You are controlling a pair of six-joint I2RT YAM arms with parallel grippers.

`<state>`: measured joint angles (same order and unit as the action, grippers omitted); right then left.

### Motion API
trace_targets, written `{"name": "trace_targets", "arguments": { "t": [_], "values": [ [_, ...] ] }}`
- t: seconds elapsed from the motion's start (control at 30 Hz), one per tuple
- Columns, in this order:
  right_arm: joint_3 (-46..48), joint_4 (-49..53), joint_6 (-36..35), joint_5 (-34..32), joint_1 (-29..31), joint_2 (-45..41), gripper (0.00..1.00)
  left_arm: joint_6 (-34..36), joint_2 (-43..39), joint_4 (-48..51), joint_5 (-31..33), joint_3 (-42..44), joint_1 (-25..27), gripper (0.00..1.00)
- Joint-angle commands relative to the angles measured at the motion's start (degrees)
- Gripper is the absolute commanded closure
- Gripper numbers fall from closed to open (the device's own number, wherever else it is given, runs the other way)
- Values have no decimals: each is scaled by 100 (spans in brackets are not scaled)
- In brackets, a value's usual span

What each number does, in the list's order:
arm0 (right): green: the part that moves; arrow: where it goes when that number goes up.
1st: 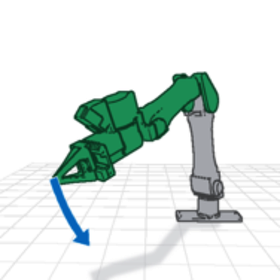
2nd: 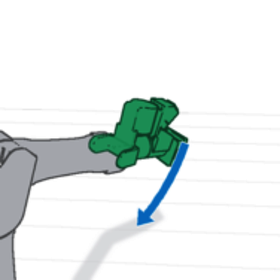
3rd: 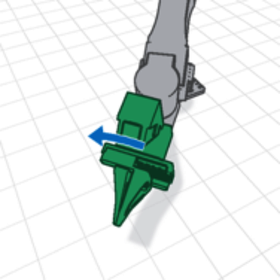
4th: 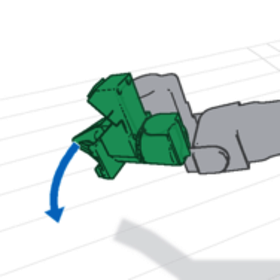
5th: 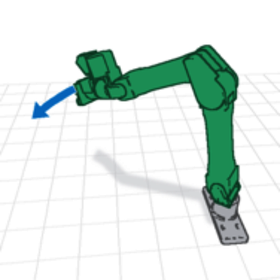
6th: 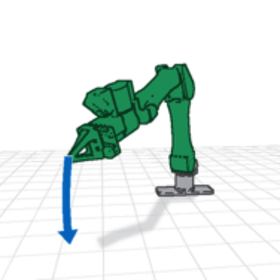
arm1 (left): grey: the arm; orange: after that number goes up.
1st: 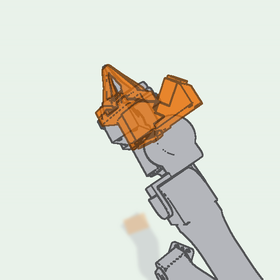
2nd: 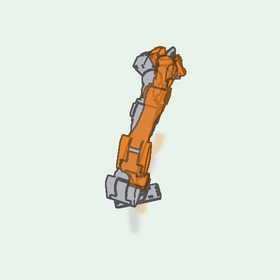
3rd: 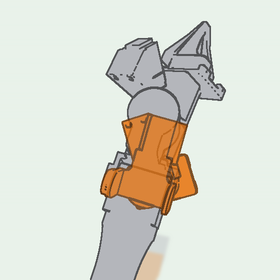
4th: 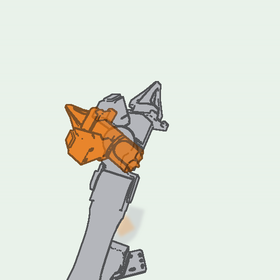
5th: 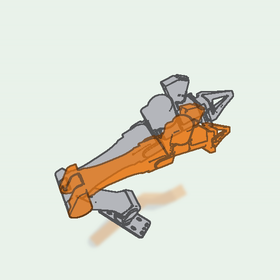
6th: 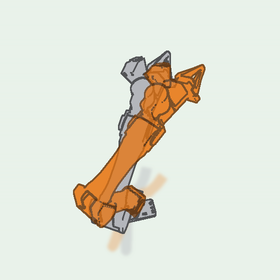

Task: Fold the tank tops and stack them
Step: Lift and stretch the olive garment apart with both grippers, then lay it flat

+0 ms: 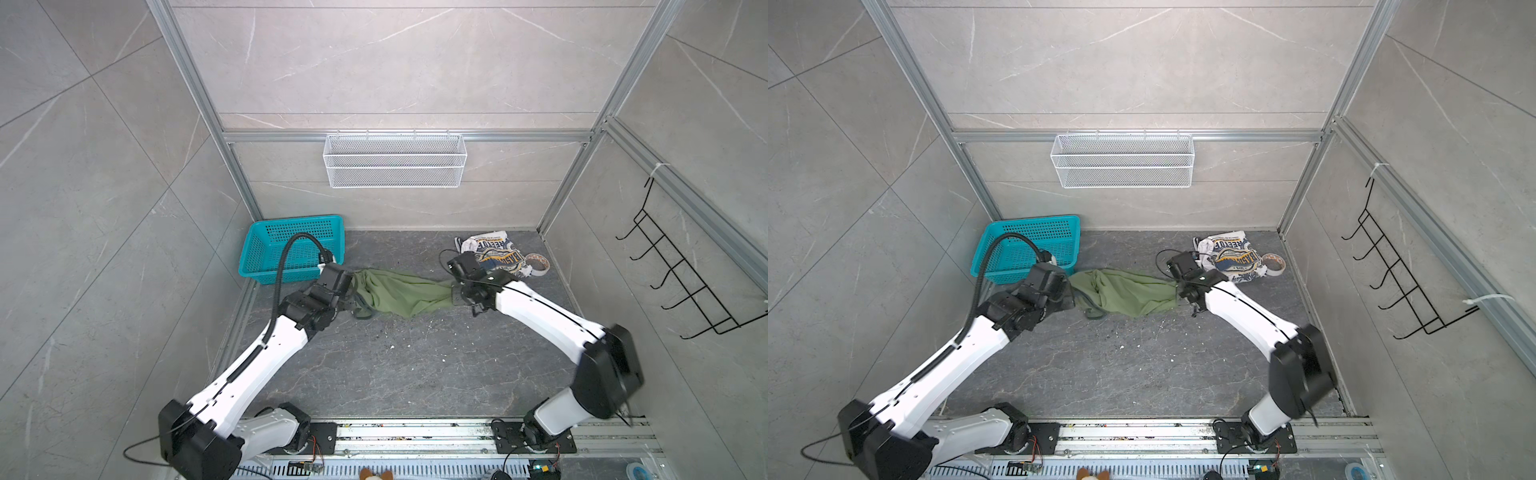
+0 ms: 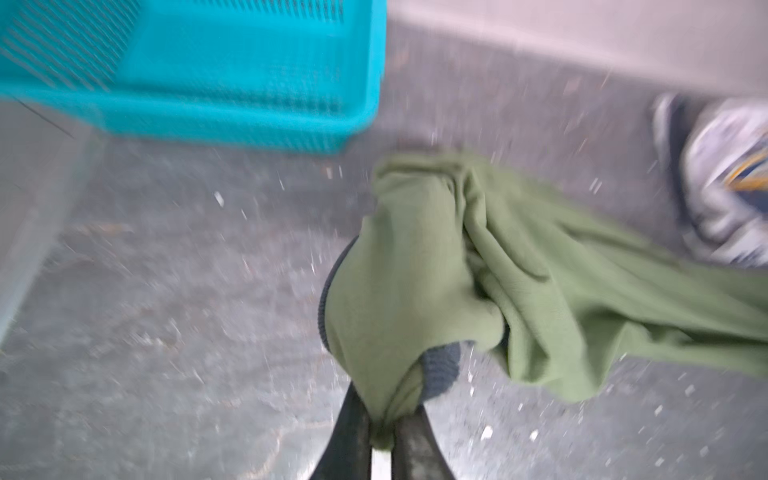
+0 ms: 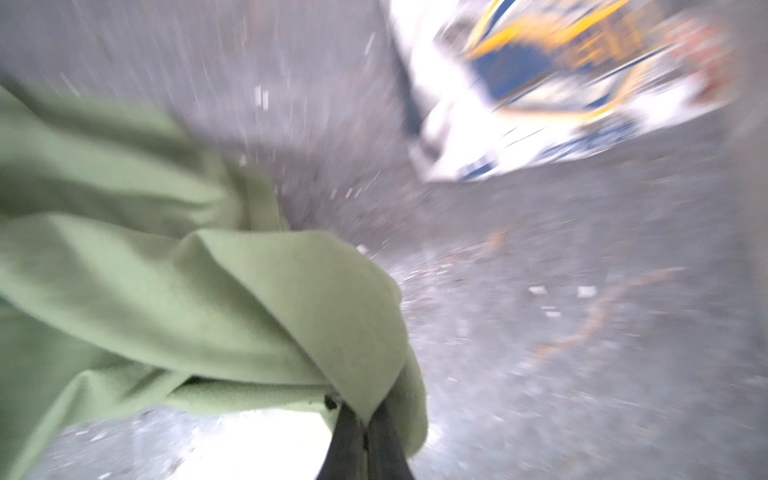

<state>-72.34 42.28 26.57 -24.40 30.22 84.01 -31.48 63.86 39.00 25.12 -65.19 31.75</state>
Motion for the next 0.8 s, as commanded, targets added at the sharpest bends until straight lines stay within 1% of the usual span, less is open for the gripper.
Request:
{"name": "trace_targets", "arguments": {
  "t": [0.0,0.1,0.13,0.2,0.23,0.33,0.4,0.43,0.5,0.57,0.7,0.73,0.77],
  "values": [
    [-204,919,-108,-836,-167,-863,100,357,-844,-128,757,-375,-43,100],
    [-279,1298,39,-737,-330,-1191,100,427,-1130,-360,1068,-413,-54,100],
    [-276,1384,120,-634,-430,-1183,100,386,-1060,-310,1217,-464,-96,100],
    [-189,1389,231,-339,-641,-1064,100,233,-742,-67,1254,-595,-321,100],
    [-129,1327,275,-173,-790,-963,100,106,-511,83,1126,-632,-519,100],
    [72,982,304,291,-1198,-608,100,-234,112,285,427,-597,-1126,100],
    [96,808,288,427,-1405,-228,100,-233,454,197,-169,-548,-1310,100],
    [74,748,267,513,-1466,0,97,-177,680,185,-464,-594,-1345,100],
    [-27,684,184,655,-1499,436,79,-130,1072,270,-823,-729,-1348,100],
    [-106,662,141,736,-1501,758,63,-111,1453,495,-924,-906,-1347,100],
    [35,564,129,736,-1495,775,48,-136,1656,583,-832,-828,-1347,100],
    [120,519,129,727,-1497,701,46,-153,1641,565,-774,-760,-1347,98],
    [200,482,129,726,-1495,611,45,-177,1626,549,-682,-701,-1347,89]
  ]
}}
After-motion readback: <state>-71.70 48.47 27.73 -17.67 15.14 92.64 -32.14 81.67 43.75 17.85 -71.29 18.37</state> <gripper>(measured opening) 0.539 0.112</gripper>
